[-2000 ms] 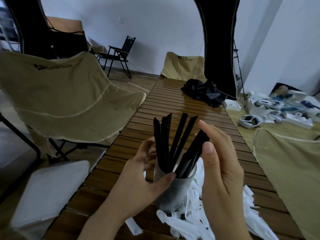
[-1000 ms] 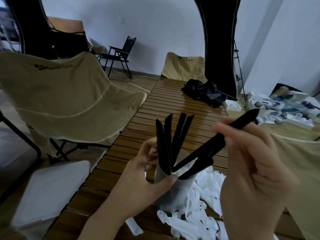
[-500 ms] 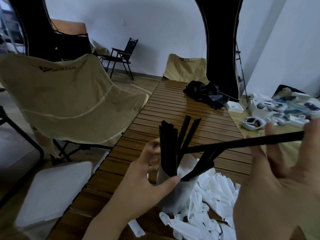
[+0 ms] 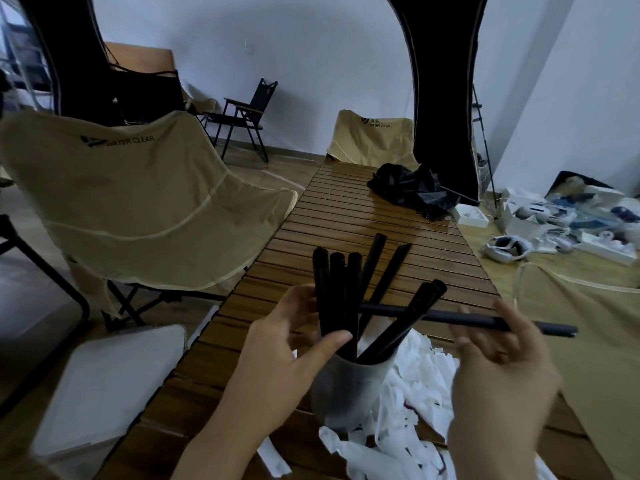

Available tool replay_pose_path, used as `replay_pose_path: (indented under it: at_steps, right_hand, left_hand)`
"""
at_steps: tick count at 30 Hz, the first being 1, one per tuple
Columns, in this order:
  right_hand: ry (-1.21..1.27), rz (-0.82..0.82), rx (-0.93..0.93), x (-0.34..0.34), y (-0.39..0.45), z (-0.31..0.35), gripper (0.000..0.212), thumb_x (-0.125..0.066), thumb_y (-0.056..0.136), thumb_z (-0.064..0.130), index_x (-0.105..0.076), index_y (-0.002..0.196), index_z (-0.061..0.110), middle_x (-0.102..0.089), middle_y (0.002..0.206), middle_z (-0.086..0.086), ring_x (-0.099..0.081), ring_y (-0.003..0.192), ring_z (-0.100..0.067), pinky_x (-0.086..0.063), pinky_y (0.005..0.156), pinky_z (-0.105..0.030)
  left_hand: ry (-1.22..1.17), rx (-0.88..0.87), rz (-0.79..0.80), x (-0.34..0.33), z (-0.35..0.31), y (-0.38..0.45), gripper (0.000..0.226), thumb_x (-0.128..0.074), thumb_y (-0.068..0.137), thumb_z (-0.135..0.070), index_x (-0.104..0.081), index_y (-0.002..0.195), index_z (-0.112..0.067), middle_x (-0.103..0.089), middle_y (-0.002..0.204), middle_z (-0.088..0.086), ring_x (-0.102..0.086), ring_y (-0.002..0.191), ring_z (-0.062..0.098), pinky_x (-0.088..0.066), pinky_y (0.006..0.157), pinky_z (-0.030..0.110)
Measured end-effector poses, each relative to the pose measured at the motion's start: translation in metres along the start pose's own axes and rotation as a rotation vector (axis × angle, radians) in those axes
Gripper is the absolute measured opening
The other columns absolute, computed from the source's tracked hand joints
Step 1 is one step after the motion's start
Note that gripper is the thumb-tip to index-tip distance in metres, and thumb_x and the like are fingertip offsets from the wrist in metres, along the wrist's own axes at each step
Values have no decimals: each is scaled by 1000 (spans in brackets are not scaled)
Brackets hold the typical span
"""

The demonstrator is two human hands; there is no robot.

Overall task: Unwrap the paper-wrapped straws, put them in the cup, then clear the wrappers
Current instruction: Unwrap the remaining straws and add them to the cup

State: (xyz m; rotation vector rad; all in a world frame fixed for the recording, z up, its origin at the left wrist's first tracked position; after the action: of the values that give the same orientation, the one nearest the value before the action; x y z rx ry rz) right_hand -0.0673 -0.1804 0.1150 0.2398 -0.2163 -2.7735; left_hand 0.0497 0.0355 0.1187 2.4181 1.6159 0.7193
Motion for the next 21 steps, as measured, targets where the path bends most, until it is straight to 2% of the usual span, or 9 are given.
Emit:
replay_pose_path:
  at_steps: [3,7,11,13,15,19,21]
  right_hand:
    - [-77,17,-74,-7,-7,-17,52,-65,78,-13,-62,113,24,-68,86,-3,-69,78,-14,-53,88,-38]
    - [-116,14,-137,-3,-5,-27,36,-66,78,-10,-63,100,19,-71,76,-6,-71,61,-17,-57,79,-44]
    - [-193,-8,-115,0,-5,-29,22,-69,82,3,-61,86,24,-69,67,-3,-69,56,-18,-56,71,-42]
    - [-206,-13,-77,0,-4,-25,13,-65,87,10,-63,88,22,-67,65,-1,-67,60,-19,-51,64,-36]
    - [-165,6,-26,-3,-3,-19,7,-60,91,15,-65,94,19,-66,67,-2,-65,61,-20,-49,63,-35]
    - [-63,51,134,-8,-5,10,17,-54,95,27,-67,89,18,-61,60,0,-53,53,-12,-44,59,-27]
    - [6,114,189,-12,-9,26,25,-52,96,32,-67,84,17,-57,60,-2,-49,56,-14,-42,56,-27]
  left_hand:
    - [-27,-8,-12,1,-1,0,46,-62,69,-58,-54,110,-38,-65,105,-27,-62,102,-5,-52,85,20]
    - [-66,-21,5,-1,-4,0,43,-60,74,-53,-54,111,-33,-66,105,-24,-63,101,-4,-50,84,13]
    - [13,-66,-4,-1,-14,0,27,-52,81,-48,-57,105,-37,-68,95,-26,-65,90,-7,-48,74,7]
    - [68,-110,-49,3,-21,0,19,-50,82,-46,-58,98,-42,-66,88,-32,-64,82,-11,-44,66,3]
    - [95,-130,-94,8,-25,0,14,-53,80,-44,-59,94,-42,-65,86,-34,-63,79,-12,-42,63,1]
    - [22,-114,-118,13,-27,1,16,-61,78,-37,-63,94,-38,-68,90,-29,-65,86,-9,-46,72,4]
    - [11,-112,-139,15,-29,1,17,-61,76,-40,-65,92,-35,-69,87,-27,-66,83,-8,-48,71,5]
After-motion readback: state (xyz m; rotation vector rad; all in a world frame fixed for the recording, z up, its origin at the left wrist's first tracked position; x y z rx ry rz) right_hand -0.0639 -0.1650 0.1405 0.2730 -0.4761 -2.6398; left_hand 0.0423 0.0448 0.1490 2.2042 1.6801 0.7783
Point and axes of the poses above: each hand's wrist, its own y-axis towards the middle knuckle, its own x-axis out of the back of the hand, z = x × y, the point moved 8 cm from there along y, towards the middle knuckle
